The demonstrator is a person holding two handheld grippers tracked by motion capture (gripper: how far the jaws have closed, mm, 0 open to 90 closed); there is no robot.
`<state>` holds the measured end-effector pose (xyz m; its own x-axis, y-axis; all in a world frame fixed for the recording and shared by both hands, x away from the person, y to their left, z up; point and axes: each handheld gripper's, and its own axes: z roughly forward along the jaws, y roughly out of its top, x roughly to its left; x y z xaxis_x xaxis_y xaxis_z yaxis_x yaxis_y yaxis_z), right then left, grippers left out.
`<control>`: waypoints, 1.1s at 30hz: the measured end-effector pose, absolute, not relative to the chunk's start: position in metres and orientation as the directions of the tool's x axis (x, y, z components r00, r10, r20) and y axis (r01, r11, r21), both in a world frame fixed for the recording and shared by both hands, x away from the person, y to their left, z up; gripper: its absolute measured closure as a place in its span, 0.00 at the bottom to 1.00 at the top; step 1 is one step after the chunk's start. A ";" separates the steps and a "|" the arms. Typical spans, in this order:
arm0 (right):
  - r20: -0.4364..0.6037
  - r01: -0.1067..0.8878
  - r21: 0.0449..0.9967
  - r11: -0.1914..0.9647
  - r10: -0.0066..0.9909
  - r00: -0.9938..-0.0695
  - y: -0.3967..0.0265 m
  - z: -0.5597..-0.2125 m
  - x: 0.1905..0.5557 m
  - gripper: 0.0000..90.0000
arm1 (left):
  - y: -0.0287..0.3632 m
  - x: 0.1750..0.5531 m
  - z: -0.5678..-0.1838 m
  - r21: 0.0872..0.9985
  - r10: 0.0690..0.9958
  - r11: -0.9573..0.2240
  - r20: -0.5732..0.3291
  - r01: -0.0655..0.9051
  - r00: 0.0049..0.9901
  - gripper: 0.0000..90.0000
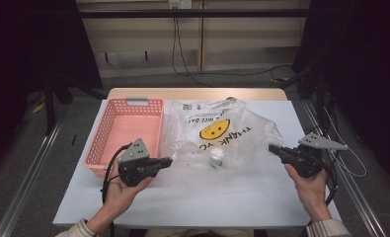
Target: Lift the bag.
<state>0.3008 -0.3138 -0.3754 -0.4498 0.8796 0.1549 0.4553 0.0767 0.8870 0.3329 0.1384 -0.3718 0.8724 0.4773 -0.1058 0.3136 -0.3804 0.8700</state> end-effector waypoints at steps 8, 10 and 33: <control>0.156 0.429 0.901 0.058 0.881 -0.447 -0.314 -0.362 0.310 1.00 | 0.133 0.339 -0.353 0.894 0.456 -0.359 -0.083 0.268 0.886 1.00; 0.156 0.409 0.911 0.047 0.880 -0.448 -0.313 -0.353 0.315 1.00 | 0.134 0.340 -0.342 0.912 0.462 -0.321 -0.085 0.256 0.883 1.00; 0.079 0.250 0.967 0.055 0.865 -0.495 -0.290 -0.256 0.363 1.00 | 0.146 0.388 -0.257 0.976 0.579 -0.131 -0.069 0.176 0.813 1.00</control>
